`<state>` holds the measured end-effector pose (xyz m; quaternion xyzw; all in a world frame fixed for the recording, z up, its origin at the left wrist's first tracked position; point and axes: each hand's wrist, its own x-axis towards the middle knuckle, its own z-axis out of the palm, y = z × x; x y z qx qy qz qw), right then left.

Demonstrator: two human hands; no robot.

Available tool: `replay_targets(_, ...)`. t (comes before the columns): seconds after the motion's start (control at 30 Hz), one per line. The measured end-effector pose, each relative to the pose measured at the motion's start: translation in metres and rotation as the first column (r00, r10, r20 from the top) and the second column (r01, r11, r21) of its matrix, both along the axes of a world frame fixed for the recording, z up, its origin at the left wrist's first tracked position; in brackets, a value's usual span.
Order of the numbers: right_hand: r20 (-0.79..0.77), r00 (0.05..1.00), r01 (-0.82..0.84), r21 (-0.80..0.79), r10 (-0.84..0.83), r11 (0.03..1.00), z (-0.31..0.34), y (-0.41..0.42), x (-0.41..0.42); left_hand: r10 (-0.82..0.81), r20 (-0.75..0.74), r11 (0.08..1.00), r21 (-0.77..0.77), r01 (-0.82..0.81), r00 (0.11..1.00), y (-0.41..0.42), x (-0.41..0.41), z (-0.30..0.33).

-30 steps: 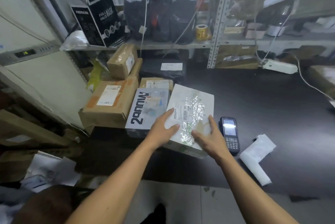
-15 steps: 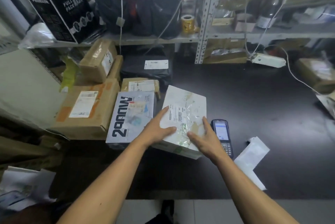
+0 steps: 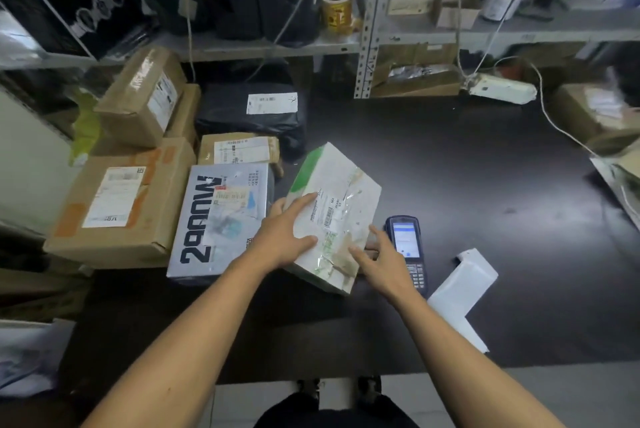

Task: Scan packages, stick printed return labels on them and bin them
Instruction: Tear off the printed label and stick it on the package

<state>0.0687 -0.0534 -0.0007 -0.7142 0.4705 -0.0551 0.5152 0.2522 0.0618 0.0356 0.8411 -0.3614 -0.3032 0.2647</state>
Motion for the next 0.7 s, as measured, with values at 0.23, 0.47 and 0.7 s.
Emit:
replay_targets(0.23,-0.231,0.941,0.147,-0.381,-0.248,0.913,-0.017,-0.028,-0.031,-0.025,0.074,0.997,0.071,0.020,0.997,-0.005,-0.014,0.008)
replay_targets(0.47,-0.450,0.874,0.080,-0.235,-0.182,0.969,-0.034,-0.038,-0.029,-0.015,0.065,0.997,0.074,0.010,0.998,-0.005,-0.018,0.015)
replay_targets(0.7,-0.402,0.903,0.111,-0.122,-0.151,0.986,-0.032,-0.052,-0.032,-0.006,0.085,0.993,0.117,-0.004,0.996,-0.006,-0.022,0.016)
